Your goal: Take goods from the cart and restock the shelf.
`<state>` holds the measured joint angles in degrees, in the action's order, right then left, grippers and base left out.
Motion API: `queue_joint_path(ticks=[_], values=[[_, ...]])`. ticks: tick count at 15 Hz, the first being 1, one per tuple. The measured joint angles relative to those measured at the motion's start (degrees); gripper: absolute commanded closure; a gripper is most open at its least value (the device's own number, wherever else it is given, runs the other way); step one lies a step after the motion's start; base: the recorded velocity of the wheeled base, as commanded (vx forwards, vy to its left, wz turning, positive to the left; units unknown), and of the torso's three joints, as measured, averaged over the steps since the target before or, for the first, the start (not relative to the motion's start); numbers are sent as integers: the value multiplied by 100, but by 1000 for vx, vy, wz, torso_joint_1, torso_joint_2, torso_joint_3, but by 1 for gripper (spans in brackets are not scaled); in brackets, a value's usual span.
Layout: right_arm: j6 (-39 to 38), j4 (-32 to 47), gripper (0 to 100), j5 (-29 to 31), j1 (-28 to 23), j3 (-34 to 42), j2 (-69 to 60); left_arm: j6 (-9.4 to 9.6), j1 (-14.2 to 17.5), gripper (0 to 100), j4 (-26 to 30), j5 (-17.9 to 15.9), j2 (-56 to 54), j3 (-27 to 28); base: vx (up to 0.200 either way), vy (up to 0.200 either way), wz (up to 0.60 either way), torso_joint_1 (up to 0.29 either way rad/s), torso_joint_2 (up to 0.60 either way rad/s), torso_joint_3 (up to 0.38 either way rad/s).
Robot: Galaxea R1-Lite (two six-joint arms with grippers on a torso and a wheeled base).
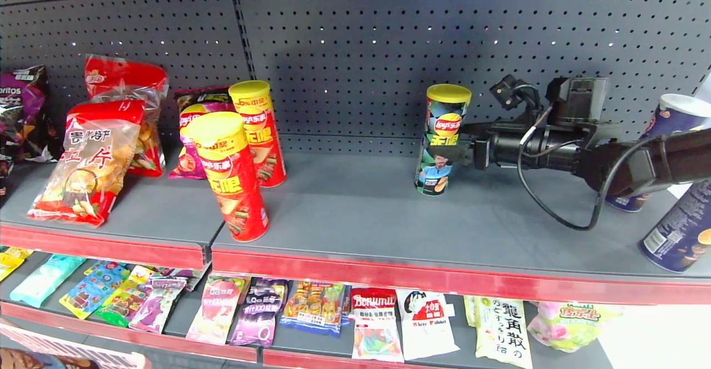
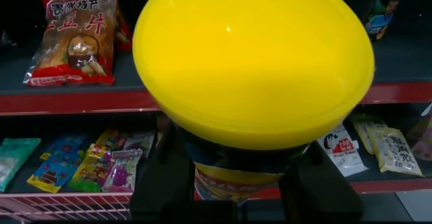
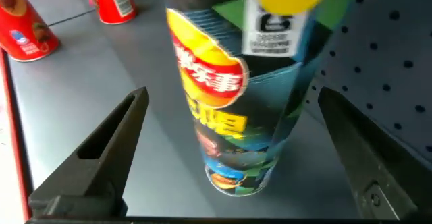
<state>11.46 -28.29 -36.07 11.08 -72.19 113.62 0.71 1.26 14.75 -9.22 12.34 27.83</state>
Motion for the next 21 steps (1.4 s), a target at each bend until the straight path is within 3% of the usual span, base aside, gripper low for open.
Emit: queue_joint_path(ticks=[8,9,16,21], values=[[-7,24,0,-66,168,-603,439,9,-5,100,2,-28,85,-9,0,0,0,0,1,-7],[-5,24,100,-66,204,-630,463,9,-5,100,11,-28,85,-13,0,0,0,0,0,0],[-9,18,100,66,305,-606,428,7,-5,100,9,-28,85,-39,0,0,0,0,0,0],[-154,20,100,1432,645,393,-658,7,-5,100,9,-28,80,-27,0,0,0,0,1,-10]])
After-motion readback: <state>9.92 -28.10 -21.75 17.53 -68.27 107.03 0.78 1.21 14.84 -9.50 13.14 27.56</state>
